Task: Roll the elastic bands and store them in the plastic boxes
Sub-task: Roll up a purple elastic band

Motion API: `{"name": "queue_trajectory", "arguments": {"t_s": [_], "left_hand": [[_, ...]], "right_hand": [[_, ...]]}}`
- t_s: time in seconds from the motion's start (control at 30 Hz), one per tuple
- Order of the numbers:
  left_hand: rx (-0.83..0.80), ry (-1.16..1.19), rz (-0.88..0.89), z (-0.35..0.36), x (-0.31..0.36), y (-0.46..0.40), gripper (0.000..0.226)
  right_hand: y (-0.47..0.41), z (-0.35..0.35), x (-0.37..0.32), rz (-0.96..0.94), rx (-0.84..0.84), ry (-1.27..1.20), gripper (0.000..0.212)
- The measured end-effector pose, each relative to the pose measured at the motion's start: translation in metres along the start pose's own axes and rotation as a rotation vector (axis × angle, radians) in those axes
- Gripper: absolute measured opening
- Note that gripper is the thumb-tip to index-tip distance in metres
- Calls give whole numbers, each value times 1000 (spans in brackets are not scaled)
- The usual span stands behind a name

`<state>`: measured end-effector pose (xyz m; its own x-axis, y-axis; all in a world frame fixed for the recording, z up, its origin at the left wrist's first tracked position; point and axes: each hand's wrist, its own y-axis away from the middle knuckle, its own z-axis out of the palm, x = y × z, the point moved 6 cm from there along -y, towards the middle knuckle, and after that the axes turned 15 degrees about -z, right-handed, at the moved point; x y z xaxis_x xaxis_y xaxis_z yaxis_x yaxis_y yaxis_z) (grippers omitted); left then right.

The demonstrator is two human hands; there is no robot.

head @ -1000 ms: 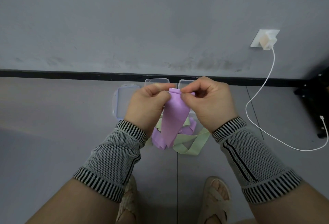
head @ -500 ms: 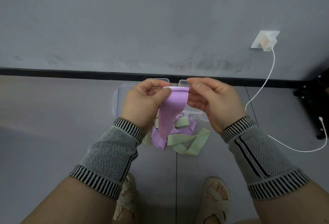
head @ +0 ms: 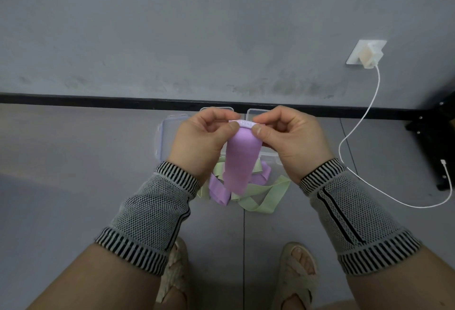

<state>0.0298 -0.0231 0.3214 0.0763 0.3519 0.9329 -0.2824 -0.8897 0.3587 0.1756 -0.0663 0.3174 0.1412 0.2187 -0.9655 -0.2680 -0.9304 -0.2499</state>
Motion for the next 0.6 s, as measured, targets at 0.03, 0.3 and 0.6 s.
{"name": "queue_trajectory", "arguments": {"t_s": [0.03, 0.3, 0.6], "left_hand": [[8, -55, 26, -1, 1, 0, 14], [63, -543, 147, 6, -3, 1, 22], [38, -455, 57, 2, -10, -5, 16]], "right_hand": [[1, 1, 2, 34, -27, -38, 21], [3, 1, 7, 70, -240, 233, 6], [2, -1, 7, 127, -171, 143, 19]]}}
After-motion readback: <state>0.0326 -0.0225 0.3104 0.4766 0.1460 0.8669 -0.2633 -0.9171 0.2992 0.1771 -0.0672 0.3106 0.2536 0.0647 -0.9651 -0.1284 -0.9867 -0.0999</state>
